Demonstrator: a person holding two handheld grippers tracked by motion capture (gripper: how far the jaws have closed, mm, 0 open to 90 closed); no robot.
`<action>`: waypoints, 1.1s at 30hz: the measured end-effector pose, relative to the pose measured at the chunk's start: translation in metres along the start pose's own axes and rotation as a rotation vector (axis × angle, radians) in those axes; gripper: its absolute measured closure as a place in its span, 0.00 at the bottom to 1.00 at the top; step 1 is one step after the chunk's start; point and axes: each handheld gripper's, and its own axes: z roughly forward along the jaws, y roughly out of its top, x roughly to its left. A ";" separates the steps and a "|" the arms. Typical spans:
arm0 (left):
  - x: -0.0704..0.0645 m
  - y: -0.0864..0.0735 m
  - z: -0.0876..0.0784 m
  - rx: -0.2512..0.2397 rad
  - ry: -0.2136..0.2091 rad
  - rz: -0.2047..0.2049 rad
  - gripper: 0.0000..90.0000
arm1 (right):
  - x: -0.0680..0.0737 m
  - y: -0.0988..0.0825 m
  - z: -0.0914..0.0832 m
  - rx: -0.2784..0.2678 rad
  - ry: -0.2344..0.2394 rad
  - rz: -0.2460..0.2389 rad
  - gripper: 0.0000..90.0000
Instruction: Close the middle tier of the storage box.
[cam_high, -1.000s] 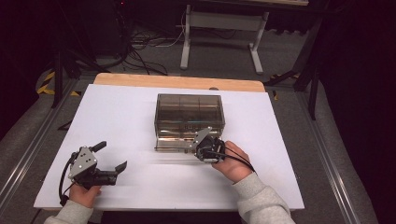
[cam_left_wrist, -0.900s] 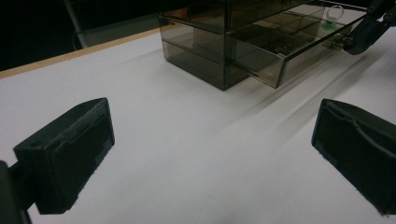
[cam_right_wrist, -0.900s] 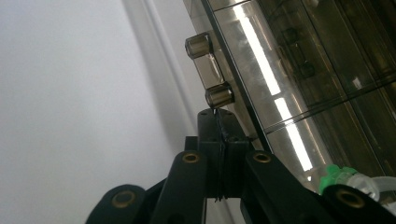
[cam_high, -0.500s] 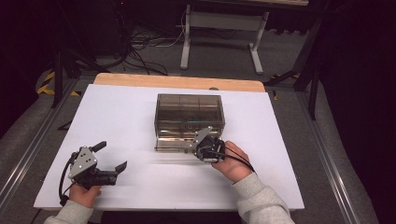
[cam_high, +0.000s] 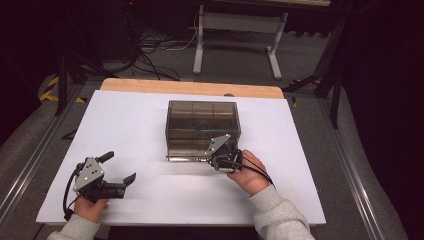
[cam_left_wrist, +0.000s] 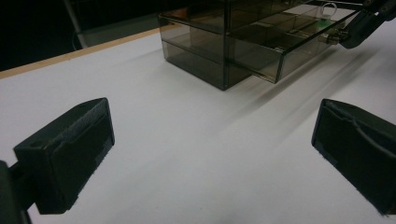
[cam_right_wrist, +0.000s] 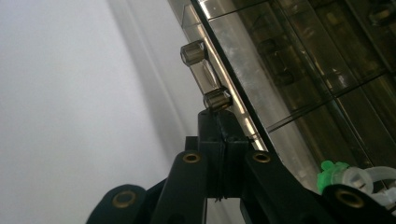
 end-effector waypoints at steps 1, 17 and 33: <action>0.000 0.000 0.000 0.000 0.000 0.000 0.00 | -0.001 0.000 0.000 -0.008 -0.004 0.002 1.00; 0.000 0.000 0.000 -0.001 -0.003 -0.003 0.00 | -0.006 -0.001 0.002 -0.059 -0.085 0.057 1.00; 0.000 0.000 0.000 -0.001 -0.003 -0.003 0.00 | -0.013 0.000 0.009 -0.089 -0.126 0.110 1.00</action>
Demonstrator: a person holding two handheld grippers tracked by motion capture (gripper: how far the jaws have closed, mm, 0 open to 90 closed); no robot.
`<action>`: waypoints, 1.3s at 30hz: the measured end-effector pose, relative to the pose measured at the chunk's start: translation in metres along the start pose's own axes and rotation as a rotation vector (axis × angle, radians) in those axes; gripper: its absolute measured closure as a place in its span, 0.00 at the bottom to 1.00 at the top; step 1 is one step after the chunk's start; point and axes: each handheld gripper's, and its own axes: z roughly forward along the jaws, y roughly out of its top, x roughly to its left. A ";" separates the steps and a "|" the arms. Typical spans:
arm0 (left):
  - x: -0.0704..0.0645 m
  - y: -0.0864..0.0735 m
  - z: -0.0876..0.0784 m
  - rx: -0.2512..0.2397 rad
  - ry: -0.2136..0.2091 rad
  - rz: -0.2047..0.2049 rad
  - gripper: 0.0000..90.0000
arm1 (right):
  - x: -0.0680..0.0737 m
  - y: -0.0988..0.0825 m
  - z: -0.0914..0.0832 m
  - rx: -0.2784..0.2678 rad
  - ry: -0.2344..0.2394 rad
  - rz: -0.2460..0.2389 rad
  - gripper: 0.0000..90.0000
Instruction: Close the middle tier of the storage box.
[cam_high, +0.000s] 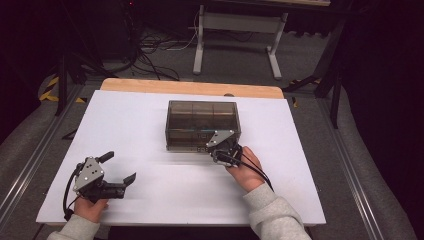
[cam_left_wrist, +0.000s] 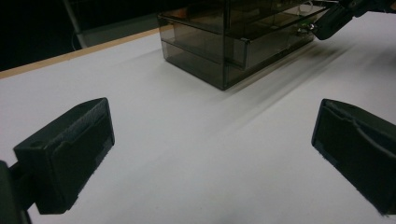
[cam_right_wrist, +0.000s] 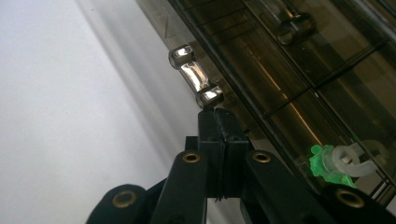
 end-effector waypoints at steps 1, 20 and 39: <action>0.000 0.000 0.000 0.000 0.000 0.000 0.00 | 0.000 0.000 0.000 0.000 0.000 0.000 1.00; 0.000 0.000 0.000 -0.002 0.003 0.002 0.00 | -0.008 0.001 0.008 -0.026 -0.040 0.048 1.00; 0.000 0.000 0.000 -0.002 -0.001 -0.001 0.00 | -0.009 0.002 0.016 -0.051 -0.102 0.103 1.00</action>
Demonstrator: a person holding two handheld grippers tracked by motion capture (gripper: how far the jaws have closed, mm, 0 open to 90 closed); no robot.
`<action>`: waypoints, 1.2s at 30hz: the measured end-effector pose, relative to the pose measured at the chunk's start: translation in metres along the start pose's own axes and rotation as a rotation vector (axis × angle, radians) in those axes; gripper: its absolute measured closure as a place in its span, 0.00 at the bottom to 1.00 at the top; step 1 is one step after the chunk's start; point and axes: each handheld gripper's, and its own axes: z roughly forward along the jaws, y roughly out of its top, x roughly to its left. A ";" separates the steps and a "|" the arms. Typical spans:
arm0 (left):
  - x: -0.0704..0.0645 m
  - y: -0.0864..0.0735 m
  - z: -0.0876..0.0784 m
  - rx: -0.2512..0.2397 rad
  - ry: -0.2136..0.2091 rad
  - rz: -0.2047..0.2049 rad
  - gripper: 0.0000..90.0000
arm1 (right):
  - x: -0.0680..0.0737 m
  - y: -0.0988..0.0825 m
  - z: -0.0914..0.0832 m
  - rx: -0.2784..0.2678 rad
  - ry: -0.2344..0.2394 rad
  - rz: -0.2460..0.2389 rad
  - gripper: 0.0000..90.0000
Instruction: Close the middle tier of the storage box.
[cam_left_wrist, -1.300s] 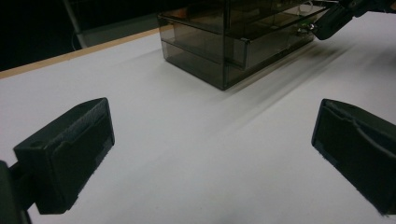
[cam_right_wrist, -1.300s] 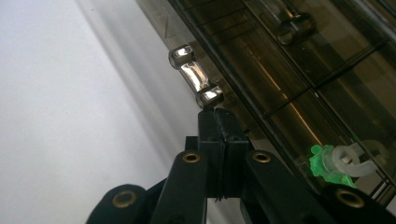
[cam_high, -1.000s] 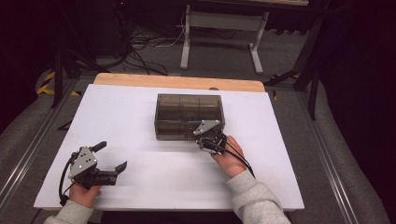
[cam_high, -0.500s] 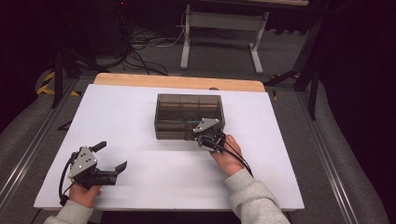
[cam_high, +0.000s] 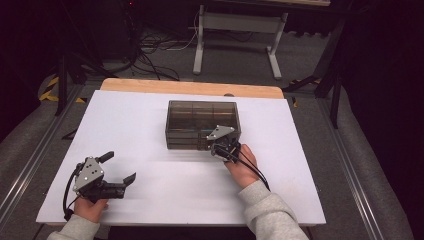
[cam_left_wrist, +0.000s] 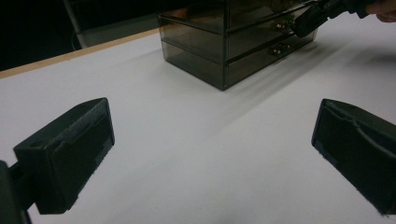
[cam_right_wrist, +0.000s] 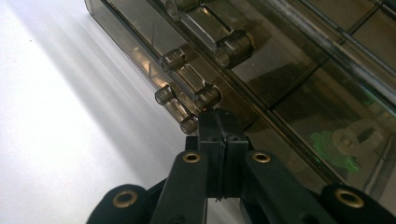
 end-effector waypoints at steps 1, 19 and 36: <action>0.000 0.000 0.000 0.000 0.000 0.001 0.00 | 0.000 0.000 0.000 0.003 -0.003 0.001 1.00; 0.000 0.000 0.000 -0.002 0.002 0.003 0.00 | 0.000 0.002 -0.024 -0.031 0.053 -0.016 0.62; 0.000 0.000 0.000 -0.002 0.002 0.002 0.00 | 0.002 0.002 -0.053 -0.158 0.060 -0.015 0.21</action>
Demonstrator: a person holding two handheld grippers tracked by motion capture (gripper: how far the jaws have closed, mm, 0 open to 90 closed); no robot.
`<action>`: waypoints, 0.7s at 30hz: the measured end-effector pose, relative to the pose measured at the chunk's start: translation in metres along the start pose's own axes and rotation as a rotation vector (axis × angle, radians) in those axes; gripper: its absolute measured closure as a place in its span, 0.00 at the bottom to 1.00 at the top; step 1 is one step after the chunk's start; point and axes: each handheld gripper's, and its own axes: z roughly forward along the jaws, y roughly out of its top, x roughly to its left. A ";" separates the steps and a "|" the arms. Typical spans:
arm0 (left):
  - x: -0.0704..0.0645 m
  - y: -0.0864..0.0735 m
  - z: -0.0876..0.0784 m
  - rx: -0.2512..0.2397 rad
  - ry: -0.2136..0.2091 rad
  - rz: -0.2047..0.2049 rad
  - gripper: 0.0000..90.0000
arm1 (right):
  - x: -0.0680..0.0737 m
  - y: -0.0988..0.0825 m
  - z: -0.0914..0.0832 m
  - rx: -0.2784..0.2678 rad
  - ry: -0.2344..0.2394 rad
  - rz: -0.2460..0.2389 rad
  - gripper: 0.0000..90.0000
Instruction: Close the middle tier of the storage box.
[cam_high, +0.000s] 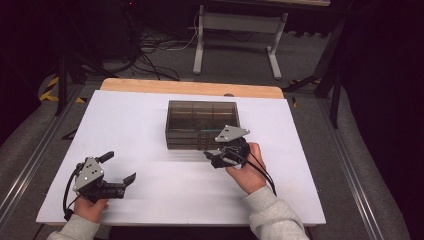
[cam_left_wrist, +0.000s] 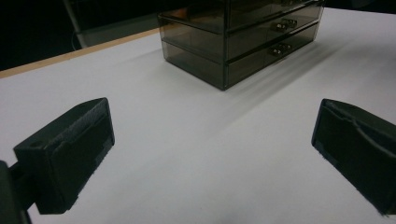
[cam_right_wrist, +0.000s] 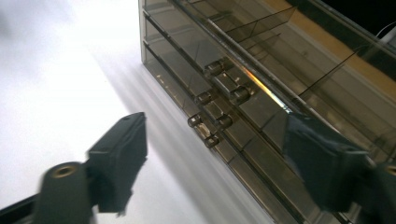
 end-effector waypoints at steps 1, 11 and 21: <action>0.000 0.000 0.000 0.000 0.000 0.000 0.00 | 0.000 0.000 -0.001 -0.004 -0.007 0.000 0.18; 0.000 0.000 0.000 0.002 0.002 0.003 0.00 | -0.004 -0.007 -0.010 -0.062 0.031 0.024 0.04; 0.000 0.000 0.000 0.003 0.001 0.001 0.00 | -0.005 -0.013 -0.017 -0.115 0.059 0.028 0.00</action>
